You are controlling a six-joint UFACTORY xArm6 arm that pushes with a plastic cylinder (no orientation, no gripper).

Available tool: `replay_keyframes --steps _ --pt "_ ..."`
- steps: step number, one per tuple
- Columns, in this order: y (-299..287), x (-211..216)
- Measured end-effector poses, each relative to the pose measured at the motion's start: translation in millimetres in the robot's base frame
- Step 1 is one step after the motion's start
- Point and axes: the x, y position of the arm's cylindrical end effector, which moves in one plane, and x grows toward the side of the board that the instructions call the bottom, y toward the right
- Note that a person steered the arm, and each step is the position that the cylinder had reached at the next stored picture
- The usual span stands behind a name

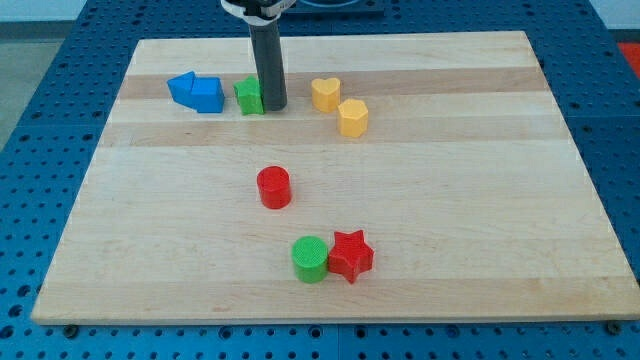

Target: Put the green circle into the yellow heart

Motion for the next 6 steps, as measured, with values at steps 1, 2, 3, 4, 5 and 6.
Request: replay_keyframes --steps 1,2,3,4,5,6 --pt "14.8 50.5" --pt "59.9 94.4" --pt "130.8 103.8" --pt "168.8 167.2" --pt "164.9 224.2" --pt "163.4 274.2"
